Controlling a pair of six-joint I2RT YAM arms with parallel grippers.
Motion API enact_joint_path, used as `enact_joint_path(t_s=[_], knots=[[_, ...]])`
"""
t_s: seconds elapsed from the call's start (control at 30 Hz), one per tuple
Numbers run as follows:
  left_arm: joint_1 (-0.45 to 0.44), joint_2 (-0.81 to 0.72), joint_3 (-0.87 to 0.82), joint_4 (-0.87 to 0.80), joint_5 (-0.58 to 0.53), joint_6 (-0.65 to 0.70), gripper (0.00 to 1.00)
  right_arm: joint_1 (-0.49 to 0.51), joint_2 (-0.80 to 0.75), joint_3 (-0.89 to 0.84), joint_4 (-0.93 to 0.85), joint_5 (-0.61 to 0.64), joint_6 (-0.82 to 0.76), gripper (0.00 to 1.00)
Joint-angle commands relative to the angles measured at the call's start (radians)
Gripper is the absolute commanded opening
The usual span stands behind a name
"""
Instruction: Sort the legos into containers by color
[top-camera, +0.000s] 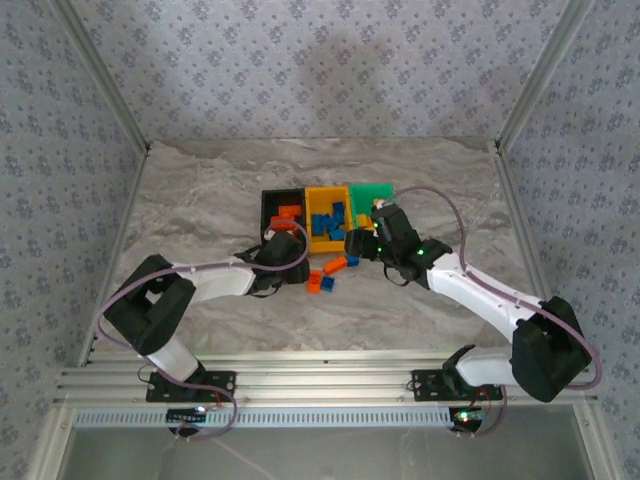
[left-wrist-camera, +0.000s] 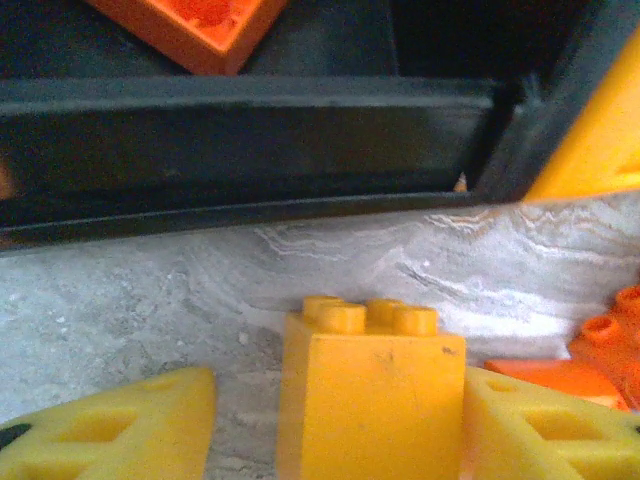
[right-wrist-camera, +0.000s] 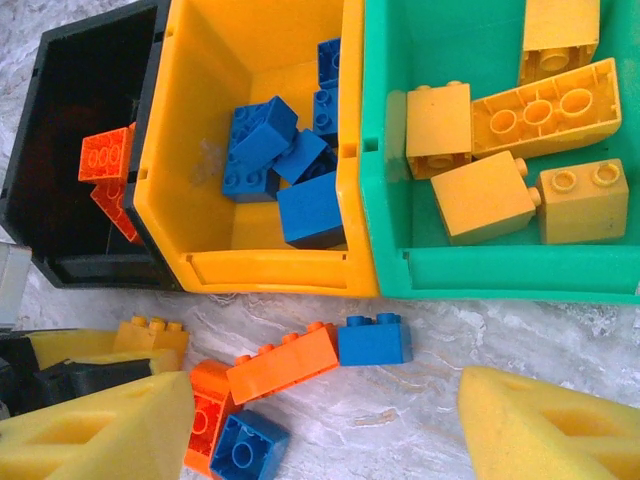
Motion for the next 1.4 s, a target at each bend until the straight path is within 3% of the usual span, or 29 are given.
enact_joint_path(t_s=[0.0, 0.27, 0.5, 0.63, 1.03, 1.37], knots=[[-0.003, 0.003, -0.004, 0.026, 0.037, -0.007, 0.53, -0.009, -0.031, -0.017, 0.001, 0.019, 0.010, 0.72], [-0.013, -0.096, -0.046, -0.031, 0.030, -0.009, 0.39, -0.015, -0.032, -0.026, 0.005, 0.012, 0.019, 0.73], [-0.085, -0.252, 0.022, -0.181, 0.016, 0.026, 0.39, -0.025, -0.085, -0.084, -0.014, 0.050, 0.026, 0.72], [-0.118, -0.243, 0.147, -0.221, 0.028, 0.065, 0.39, -0.037, -0.146, -0.142, -0.054, 0.093, 0.078, 0.73], [-0.141, 0.242, 0.765, -0.226, 0.167, 0.180, 0.36, -0.090, -0.393, -0.295, -0.213, 0.150, 0.142, 0.73], [-0.098, 0.576, 1.175, -0.348, 0.185, 0.204, 0.37, -0.093, -0.442, -0.338, -0.209, 0.134, 0.156, 0.73]])
